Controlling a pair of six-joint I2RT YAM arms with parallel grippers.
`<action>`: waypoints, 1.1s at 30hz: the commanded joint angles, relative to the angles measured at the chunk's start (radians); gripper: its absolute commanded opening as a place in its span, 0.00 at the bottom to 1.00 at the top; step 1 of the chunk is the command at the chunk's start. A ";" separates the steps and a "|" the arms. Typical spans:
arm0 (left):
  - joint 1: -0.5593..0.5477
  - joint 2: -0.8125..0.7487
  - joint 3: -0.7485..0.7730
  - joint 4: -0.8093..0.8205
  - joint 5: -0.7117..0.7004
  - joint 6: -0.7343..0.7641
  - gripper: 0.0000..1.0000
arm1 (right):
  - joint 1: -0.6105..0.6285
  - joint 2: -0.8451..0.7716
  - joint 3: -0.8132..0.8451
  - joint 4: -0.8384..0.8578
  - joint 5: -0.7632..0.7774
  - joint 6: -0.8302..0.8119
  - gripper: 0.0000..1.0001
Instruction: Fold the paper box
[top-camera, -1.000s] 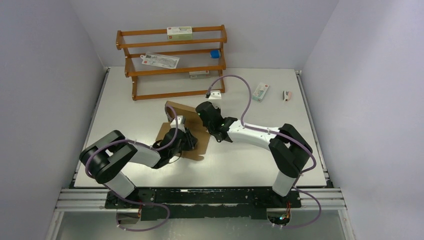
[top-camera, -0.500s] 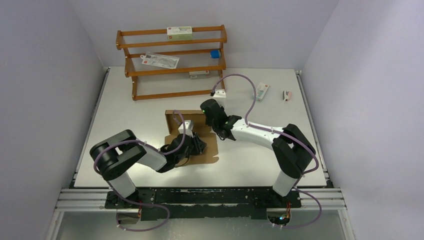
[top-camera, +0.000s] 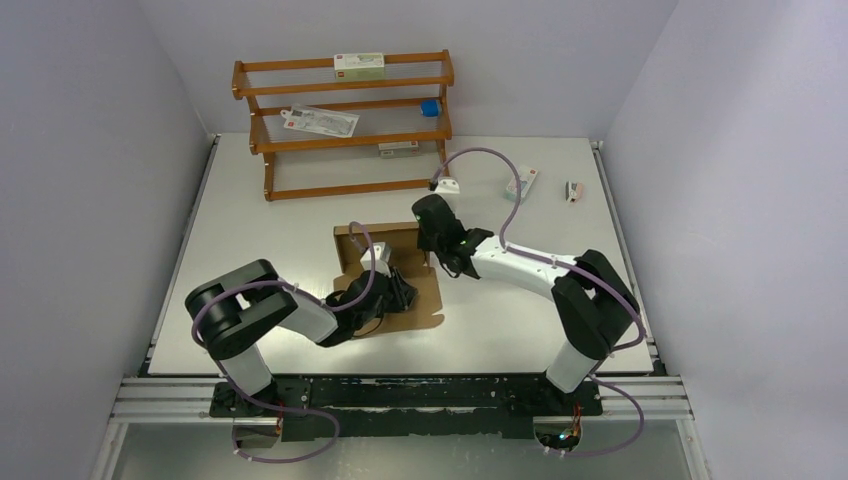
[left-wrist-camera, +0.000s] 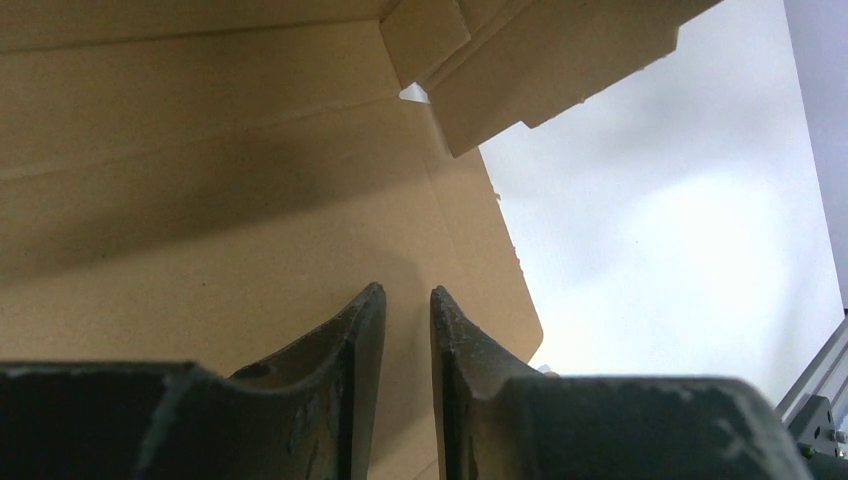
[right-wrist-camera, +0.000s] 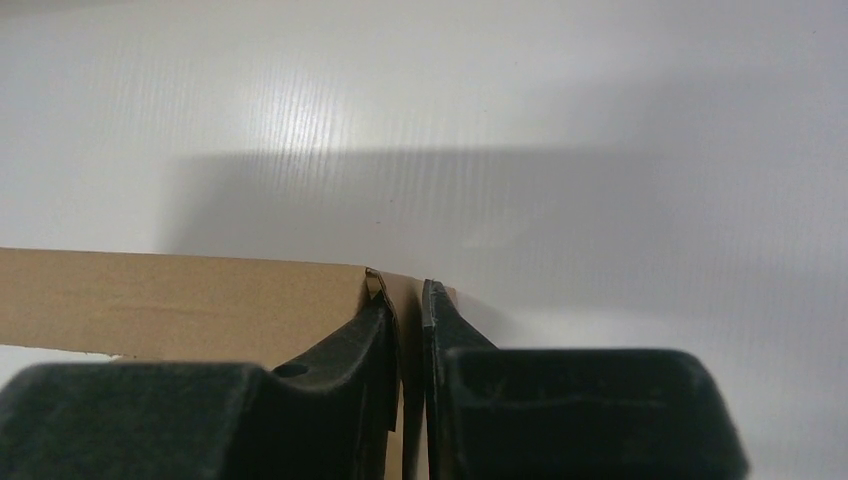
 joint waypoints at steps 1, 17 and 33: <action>-0.043 0.048 -0.007 -0.075 0.042 -0.004 0.30 | 0.003 -0.018 -0.055 0.005 -0.073 0.056 0.16; -0.050 0.059 -0.001 -0.080 -0.013 -0.009 0.27 | -0.020 -0.145 -0.213 0.170 -0.195 -0.064 0.35; -0.049 0.033 0.017 -0.152 -0.010 0.015 0.24 | -0.239 -0.183 -0.406 0.605 -0.906 -0.356 0.41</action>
